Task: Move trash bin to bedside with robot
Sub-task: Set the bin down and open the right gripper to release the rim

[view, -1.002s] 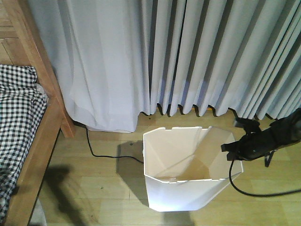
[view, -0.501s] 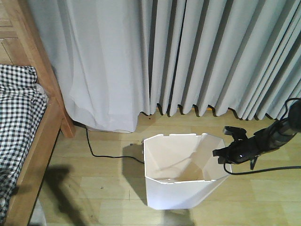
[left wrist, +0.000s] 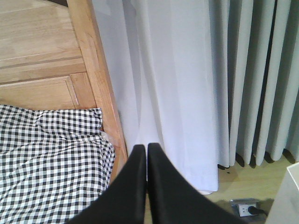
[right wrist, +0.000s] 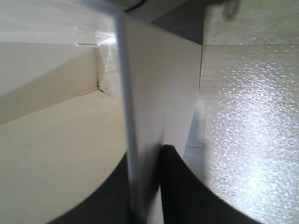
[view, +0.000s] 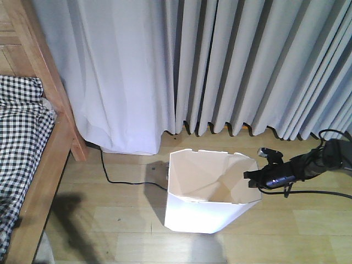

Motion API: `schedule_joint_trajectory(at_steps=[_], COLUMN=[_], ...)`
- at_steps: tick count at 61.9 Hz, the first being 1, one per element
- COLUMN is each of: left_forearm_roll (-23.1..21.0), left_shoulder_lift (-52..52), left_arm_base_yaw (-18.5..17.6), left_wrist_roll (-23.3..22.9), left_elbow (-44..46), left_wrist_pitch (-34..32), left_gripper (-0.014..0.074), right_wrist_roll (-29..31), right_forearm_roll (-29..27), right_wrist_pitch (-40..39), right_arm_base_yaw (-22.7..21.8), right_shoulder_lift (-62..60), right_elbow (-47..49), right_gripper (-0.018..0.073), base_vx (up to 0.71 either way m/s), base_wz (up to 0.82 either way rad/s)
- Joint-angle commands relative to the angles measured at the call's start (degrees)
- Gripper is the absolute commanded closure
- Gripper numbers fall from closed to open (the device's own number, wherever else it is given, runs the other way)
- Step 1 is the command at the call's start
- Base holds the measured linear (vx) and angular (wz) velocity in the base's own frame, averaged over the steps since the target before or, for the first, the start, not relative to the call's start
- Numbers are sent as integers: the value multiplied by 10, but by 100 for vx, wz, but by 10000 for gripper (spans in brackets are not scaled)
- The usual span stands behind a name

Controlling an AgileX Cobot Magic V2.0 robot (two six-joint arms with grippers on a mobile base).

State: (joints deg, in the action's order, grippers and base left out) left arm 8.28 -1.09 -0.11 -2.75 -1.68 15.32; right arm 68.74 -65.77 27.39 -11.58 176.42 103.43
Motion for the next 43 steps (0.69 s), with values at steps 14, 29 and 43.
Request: schedule_joint_trajectory(at_steps=[14, 29, 43], left_forearm_roll=[-2, -2, -2], left_shoulder_lift=[-5, -5, -5], left_arm_base_yaw=[-3, -3, -3], left_wrist_roll=[-5, -5, -5], left_elbow=[-16, -16, -16], left_wrist_pitch=[-42, -42, -42], left_gripper=[602, 602, 602], right_wrist_roll=[-29, -42, -59], right_forearm_roll=[-20, 1, 19], right_wrist_pitch=[82, 73, 70], right_arm_base_yaw=[18, 34, 33], right_shoulder_lift=[-10, 10, 17], right_elbow=[54, 68, 68], right_gripper=[517, 433, 298], base_vx=[0, 0, 0], base_wz=[0, 0, 0])
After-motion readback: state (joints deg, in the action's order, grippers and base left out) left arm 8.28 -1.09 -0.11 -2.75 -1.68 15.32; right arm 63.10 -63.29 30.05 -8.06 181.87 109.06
